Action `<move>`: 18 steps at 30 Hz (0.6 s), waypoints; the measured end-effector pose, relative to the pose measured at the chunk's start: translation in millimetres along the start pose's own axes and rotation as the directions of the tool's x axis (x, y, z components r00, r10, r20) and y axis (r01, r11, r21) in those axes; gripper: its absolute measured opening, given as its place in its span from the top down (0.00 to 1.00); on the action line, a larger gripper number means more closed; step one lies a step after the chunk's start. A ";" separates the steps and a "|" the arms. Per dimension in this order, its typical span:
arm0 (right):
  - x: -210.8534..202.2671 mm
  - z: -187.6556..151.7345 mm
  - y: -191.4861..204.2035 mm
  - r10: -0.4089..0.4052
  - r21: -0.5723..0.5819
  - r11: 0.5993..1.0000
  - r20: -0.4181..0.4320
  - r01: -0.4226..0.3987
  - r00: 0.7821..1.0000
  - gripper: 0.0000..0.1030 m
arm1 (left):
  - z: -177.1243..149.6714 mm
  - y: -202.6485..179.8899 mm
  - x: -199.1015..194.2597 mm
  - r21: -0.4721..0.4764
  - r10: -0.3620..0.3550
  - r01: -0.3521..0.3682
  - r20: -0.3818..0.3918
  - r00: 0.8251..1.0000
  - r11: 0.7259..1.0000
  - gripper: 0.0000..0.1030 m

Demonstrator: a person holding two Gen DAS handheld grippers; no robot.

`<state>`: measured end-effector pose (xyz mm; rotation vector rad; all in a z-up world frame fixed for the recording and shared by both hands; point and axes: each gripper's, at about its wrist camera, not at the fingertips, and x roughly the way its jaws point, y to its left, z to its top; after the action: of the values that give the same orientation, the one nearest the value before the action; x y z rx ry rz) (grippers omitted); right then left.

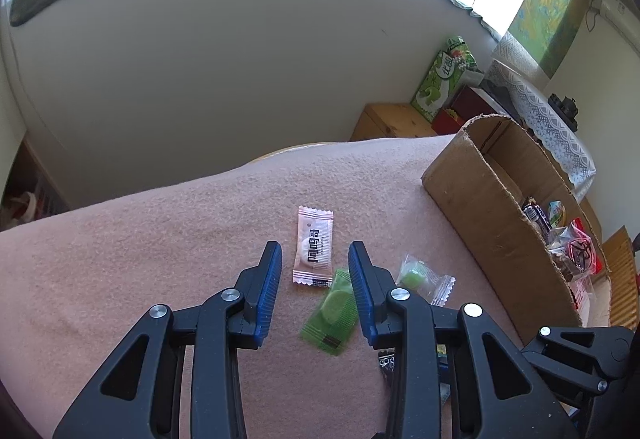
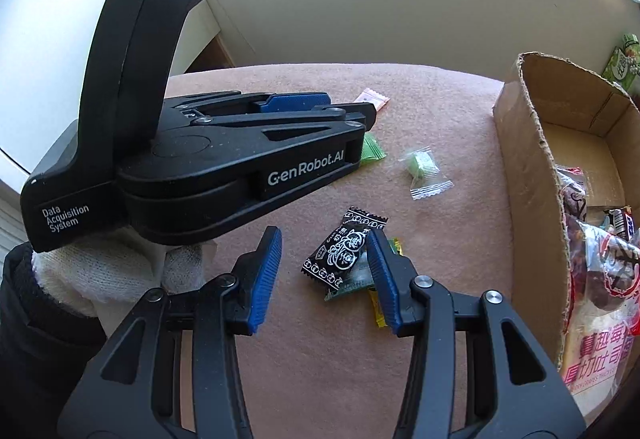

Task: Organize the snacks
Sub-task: 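Grasp the black candy packet with the right tool while the left tool grasps the pink candy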

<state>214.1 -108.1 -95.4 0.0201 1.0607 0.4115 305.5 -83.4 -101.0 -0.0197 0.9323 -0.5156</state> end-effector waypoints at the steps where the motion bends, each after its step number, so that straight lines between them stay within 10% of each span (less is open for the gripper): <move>1: 4.0 2.9 2.6 -0.001 0.001 1.000 0.000 0.001 1.000 0.55 | 0.8 -0.6 2.5 0.008 0.008 -0.008 -0.004 1.000 1.000 0.68; 18: 22.4 0.0 18.6 -0.096 -0.069 0.993 0.028 0.098 0.995 0.71 | 0.2 7.6 4.4 0.032 0.062 -0.063 0.022 0.998 0.997 0.84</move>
<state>217.6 -83.3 -110.4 -0.0887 1.0177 0.3594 310.9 -78.7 -106.0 0.0338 0.9011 -0.4717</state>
